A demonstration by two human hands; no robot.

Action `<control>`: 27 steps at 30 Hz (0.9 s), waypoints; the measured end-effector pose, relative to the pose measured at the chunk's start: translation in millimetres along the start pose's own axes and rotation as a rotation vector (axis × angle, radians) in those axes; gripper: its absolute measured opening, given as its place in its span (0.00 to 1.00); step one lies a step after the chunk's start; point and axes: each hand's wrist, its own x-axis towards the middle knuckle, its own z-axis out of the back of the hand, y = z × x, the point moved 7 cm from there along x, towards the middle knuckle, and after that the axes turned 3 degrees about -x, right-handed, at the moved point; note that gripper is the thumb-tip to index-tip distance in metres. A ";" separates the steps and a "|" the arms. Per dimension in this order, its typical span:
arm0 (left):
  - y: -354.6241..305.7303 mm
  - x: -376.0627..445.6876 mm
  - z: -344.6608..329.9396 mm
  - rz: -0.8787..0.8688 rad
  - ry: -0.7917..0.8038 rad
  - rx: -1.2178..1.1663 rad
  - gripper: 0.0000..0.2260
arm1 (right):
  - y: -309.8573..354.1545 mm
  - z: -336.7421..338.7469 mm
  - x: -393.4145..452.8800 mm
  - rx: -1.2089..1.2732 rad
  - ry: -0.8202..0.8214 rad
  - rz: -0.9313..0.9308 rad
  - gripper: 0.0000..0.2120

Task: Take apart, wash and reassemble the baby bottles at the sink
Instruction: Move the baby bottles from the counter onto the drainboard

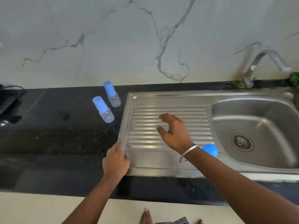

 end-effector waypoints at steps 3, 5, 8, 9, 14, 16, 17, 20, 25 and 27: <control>40.7 19.7 5.9 0.031 0.037 0.025 0.28 | 13.4 -53.6 27.0 -0.029 0.084 -0.064 0.15; 58.1 30.4 7.3 0.062 0.065 -0.005 0.31 | 19.1 -87.1 41.8 -0.070 0.139 -0.063 0.16; 82.0 45.8 9.5 0.080 0.106 -0.072 0.40 | 33.0 -142.1 68.4 -0.083 0.218 -0.074 0.20; 86.6 49.8 9.7 0.074 0.117 -0.081 0.42 | 37.3 -157.1 76.8 -0.063 0.239 -0.096 0.22; 100.5 61.4 12.8 0.052 0.093 -0.182 0.38 | 60.0 -223.5 121.5 -0.019 0.286 -0.128 0.40; 102.8 65.9 15.7 0.061 0.074 -0.277 0.33 | 67.9 -241.3 137.9 0.059 0.266 -0.143 0.47; 104.0 68.6 17.2 0.066 0.062 -0.330 0.32 | 71.4 -248.9 144.8 0.083 0.258 -0.145 0.48; 107.9 79.2 23.1 0.089 0.010 -0.474 0.29 | 79.7 -260.6 159.2 0.066 0.222 -0.114 0.37; 101.7 94.5 34.3 0.111 -0.061 -0.636 0.36 | 77.2 -244.9 146.8 0.093 0.183 -0.119 0.25; 90.7 98.1 39.4 0.066 -0.072 -0.661 0.39 | 76.9 -230.4 130.9 0.122 0.172 -0.114 0.25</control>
